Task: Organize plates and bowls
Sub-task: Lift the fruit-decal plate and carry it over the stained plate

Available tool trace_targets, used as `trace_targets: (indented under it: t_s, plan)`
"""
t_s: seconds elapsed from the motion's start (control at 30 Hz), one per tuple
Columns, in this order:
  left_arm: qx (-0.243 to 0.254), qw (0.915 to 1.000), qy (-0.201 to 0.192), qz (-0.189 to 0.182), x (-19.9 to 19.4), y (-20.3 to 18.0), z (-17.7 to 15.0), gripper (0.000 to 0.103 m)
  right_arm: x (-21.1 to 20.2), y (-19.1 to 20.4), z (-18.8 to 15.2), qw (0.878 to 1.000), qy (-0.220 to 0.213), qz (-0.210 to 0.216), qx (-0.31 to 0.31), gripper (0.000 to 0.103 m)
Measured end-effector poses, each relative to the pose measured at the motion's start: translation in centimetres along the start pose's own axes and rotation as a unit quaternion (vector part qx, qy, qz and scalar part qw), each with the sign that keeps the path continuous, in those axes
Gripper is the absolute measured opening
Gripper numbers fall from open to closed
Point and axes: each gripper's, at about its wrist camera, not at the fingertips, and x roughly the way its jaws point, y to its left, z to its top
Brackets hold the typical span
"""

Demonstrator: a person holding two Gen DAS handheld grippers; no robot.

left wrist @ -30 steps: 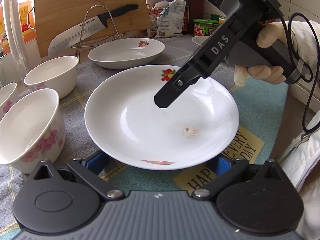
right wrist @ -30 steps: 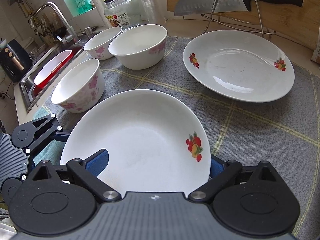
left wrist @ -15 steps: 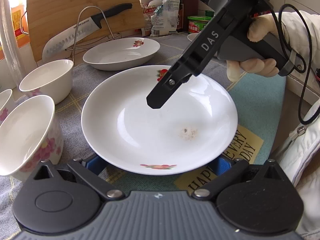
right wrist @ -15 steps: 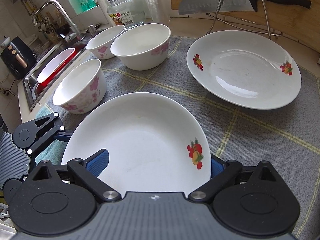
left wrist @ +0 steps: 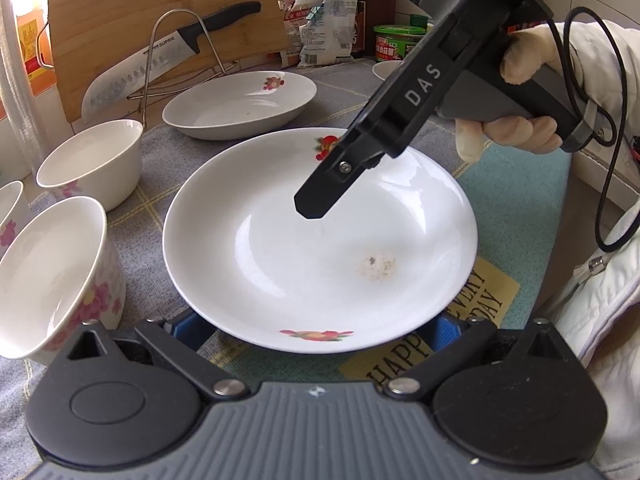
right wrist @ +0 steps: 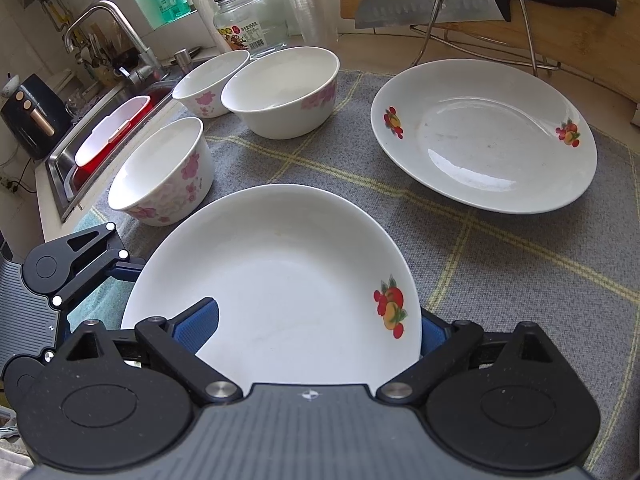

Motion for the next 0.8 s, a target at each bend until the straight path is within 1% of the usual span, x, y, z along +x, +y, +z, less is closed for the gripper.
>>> trace_targets:
  t_s: [0.4, 0.6, 0.8]
  plan:
    - [0.016, 0.9999, -0.002, 0.001, 0.2, -1.5, 2.2, 0.102, -3.0, -1.5, -0.6, 1.0, -0.021, -0.001, 0.001, 0.1]
    - [0.03, 0.9995, -0.004, -0.006, 1.2, -2.8, 3.7, 0.102, -4.9, -3.1, -1.3, 0.999, -0.032, -0.008, 0.01, 0.1]
    - [0.037, 0.9991, -0.01, -0.021, 2.8, -3.8, 5.5, 0.102, -7.0, -5.1, -2.0, 0.999, -0.045, -0.021, 0.017, 0.1]
